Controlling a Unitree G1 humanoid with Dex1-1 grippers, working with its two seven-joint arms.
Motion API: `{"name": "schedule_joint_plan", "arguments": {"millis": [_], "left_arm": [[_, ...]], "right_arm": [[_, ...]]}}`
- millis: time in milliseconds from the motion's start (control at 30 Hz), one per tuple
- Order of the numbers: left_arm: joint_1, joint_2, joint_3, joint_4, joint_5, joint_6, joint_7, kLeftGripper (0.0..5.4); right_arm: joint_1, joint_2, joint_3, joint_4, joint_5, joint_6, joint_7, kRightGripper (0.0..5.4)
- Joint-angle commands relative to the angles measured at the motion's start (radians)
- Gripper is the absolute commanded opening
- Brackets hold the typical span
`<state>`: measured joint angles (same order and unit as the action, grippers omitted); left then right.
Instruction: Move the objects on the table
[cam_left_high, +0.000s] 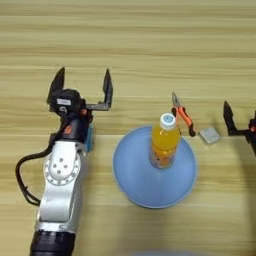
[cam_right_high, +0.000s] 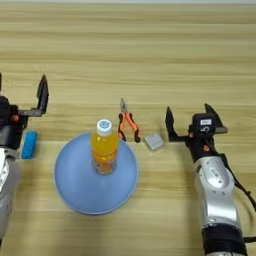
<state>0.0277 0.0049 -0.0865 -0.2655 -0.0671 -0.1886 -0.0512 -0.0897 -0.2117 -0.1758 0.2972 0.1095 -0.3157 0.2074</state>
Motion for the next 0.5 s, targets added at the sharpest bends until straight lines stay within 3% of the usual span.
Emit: {"name": "schedule_joint_plan", "arguments": {"millis": [33, 300, 500], "left_arm": [[0.034, -0.020, -0.096, -0.058, 0.008, 0.063, -0.031, 5.40], [0.071, -0.069, -0.267, -0.003, 0.056, 0.043, -0.050, 5.40], [0.086, -0.063, -0.345, 0.022, 0.068, 0.004, -0.062, 5.40]], "right_arm": [[0.014, 0.009, 0.012, -0.027, 0.002, 0.015, 0.000, 5.40], [0.017, 0.012, 0.018, -0.032, -0.005, 0.014, -0.006, 5.40], [0.019, 0.014, 0.021, -0.035, -0.007, 0.014, -0.008, 5.40]]}}
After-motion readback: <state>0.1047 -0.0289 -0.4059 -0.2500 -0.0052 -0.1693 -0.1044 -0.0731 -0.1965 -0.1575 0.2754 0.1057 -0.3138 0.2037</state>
